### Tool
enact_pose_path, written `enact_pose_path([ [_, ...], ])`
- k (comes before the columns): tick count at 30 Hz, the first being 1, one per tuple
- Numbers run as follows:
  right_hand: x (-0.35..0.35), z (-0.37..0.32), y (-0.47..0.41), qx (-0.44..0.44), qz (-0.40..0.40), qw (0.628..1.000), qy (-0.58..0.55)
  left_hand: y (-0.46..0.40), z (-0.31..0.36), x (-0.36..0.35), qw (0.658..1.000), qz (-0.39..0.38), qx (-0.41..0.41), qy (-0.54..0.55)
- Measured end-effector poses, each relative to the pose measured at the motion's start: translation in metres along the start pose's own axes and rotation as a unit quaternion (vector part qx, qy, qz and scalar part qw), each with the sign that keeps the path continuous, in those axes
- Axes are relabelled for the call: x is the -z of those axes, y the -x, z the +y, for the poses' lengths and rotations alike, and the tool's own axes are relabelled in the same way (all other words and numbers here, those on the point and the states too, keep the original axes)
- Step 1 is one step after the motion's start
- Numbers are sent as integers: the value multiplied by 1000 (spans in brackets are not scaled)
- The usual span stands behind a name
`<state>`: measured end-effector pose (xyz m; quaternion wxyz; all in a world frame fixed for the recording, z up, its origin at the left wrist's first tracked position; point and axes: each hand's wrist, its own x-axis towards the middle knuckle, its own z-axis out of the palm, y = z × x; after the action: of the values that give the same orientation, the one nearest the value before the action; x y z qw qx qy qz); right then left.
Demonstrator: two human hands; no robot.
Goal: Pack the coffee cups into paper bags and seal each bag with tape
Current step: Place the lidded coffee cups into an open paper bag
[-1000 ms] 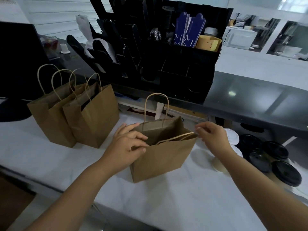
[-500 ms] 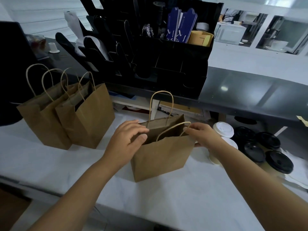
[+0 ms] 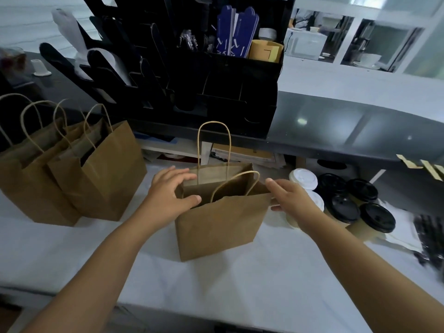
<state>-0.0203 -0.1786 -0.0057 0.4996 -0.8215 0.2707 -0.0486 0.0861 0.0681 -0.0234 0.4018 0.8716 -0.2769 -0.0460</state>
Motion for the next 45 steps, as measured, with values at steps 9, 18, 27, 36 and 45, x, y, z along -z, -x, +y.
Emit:
enact_pose_path([
  [9, 61, 68, -23, -33, 142, 984, 99, -29, 13, -11, 999, -37, -37, 14],
  [18, 76, 94, -54, 12, 124, 855, 504, -62, 30, -16, 997, -70, -14, 27],
  [27, 73, 103, -62, 6, 131, 820, 558, -72, 34, -30, 998, -49, -21, 20],
  [36, 74, 89, -57, -1, 146, 851, 504, -71, 13, -37, 996, -44, -62, 35],
  [45, 90, 1, -35, -13, 226, 941, 253, -74, -1, -20, 986, -142, -87, 28],
])
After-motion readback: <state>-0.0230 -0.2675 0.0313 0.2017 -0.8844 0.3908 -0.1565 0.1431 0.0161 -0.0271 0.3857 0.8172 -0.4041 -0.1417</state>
